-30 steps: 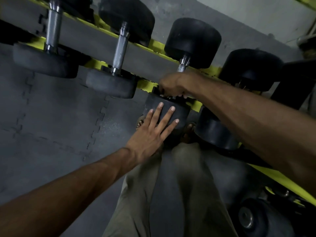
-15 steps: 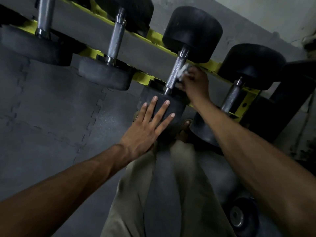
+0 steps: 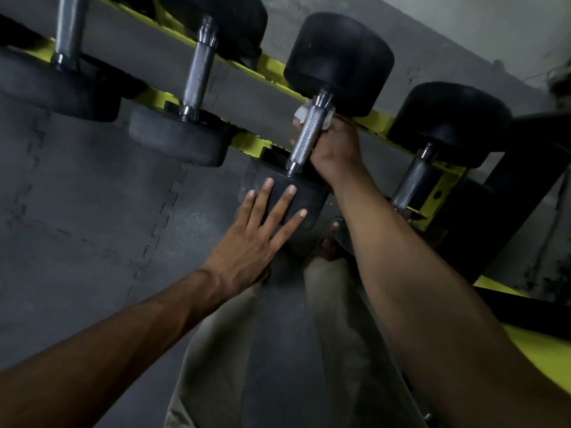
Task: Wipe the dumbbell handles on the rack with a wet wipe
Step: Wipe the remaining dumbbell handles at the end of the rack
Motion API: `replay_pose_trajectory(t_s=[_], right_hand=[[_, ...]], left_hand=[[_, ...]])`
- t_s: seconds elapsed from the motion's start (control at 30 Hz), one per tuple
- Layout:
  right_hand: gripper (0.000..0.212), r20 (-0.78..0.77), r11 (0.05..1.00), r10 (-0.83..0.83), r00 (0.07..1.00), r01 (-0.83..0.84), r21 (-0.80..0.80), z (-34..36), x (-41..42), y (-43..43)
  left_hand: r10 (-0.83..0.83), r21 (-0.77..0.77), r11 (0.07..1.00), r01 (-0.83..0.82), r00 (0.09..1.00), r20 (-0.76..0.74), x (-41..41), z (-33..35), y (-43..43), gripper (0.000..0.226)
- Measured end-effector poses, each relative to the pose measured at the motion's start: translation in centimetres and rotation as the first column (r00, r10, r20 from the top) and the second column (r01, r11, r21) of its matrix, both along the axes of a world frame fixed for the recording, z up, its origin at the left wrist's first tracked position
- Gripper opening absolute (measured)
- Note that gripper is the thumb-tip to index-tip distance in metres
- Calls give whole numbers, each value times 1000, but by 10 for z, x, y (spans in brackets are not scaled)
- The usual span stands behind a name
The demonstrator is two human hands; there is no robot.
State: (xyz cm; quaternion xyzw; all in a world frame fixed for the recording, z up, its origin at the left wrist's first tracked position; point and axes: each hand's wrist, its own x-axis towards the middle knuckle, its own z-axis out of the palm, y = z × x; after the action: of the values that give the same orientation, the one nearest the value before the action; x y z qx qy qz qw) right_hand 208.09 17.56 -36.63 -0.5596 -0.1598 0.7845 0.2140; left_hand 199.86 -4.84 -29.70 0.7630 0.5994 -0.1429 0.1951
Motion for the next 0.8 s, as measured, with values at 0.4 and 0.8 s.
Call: replay_pose_trajectory(t_s=[0.4,0.8], right_hand=[[28,261,925,373,890,-378,-33,3,25,-21],[14,941,147,4,338,-931,334,30,24,-39]], left_hand=[[43,12,999,-44,999,29,1,-4,-1,87],[36,14,999,-37,999,38,2,-8,-3,88]])
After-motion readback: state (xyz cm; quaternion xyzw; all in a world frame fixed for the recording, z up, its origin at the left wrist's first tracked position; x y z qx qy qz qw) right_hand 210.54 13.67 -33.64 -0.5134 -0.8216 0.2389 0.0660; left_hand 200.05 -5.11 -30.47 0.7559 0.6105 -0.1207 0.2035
